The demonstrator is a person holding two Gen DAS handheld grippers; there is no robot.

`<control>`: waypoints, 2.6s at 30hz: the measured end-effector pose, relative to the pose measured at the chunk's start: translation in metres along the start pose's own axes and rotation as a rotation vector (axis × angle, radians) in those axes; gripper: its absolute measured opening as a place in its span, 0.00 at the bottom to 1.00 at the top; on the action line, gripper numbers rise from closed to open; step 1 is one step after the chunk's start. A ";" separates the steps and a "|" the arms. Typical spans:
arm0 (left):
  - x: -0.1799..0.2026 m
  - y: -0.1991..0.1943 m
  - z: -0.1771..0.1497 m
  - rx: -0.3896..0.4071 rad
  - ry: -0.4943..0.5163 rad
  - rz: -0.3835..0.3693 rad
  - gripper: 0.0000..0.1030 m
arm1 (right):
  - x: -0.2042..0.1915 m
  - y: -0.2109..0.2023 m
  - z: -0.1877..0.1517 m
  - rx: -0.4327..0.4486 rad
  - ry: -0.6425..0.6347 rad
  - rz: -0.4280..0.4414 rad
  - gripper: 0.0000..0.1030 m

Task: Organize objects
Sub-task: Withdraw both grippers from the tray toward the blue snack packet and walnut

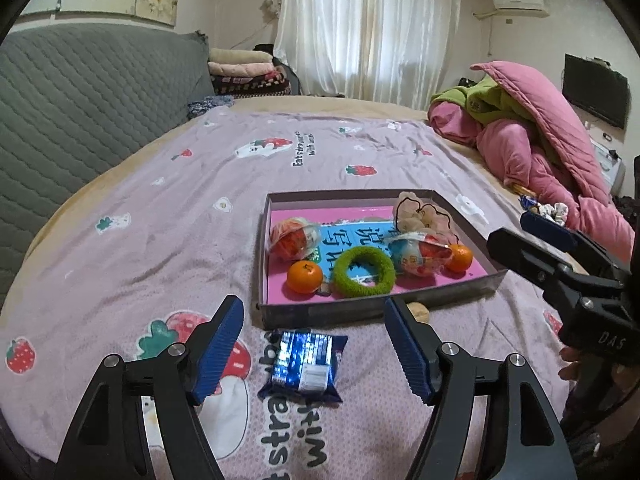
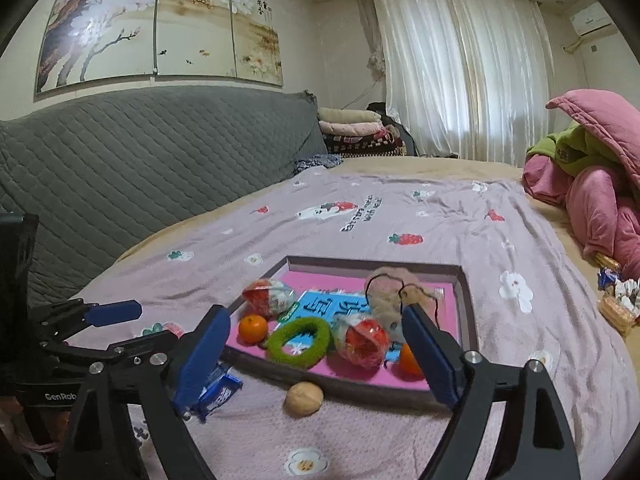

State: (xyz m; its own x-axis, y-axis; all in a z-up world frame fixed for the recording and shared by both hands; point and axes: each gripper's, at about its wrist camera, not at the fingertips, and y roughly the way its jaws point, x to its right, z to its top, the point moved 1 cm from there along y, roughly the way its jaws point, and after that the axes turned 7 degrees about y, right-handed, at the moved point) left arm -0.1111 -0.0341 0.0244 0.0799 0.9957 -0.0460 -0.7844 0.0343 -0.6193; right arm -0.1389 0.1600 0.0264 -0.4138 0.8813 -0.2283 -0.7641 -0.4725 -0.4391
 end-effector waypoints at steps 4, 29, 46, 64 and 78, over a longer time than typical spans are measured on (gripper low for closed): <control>-0.004 -0.002 -0.009 -0.008 -0.003 0.006 0.72 | -0.004 -0.001 -0.009 -0.020 -0.006 -0.027 0.86; -0.004 0.021 -0.049 -0.104 0.018 -0.003 0.72 | -0.017 0.013 -0.049 -0.127 -0.029 -0.077 0.86; -0.004 0.049 -0.062 -0.156 0.009 -0.017 0.72 | -0.010 0.036 -0.072 -0.200 -0.031 -0.107 0.86; -0.007 0.072 -0.064 -0.175 -0.024 -0.043 0.72 | -0.003 0.055 -0.079 -0.234 -0.017 -0.114 0.86; -0.008 0.081 -0.061 -0.180 -0.029 -0.043 0.72 | -0.002 0.070 -0.079 -0.254 -0.019 -0.144 0.86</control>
State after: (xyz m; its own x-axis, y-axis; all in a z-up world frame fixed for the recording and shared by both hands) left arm -0.1382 -0.0445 -0.0731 0.0919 0.9958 0.0045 -0.6580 0.0641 -0.7503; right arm -0.1525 0.1258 -0.0720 -0.3209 0.9378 -0.1323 -0.6681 -0.3231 -0.6703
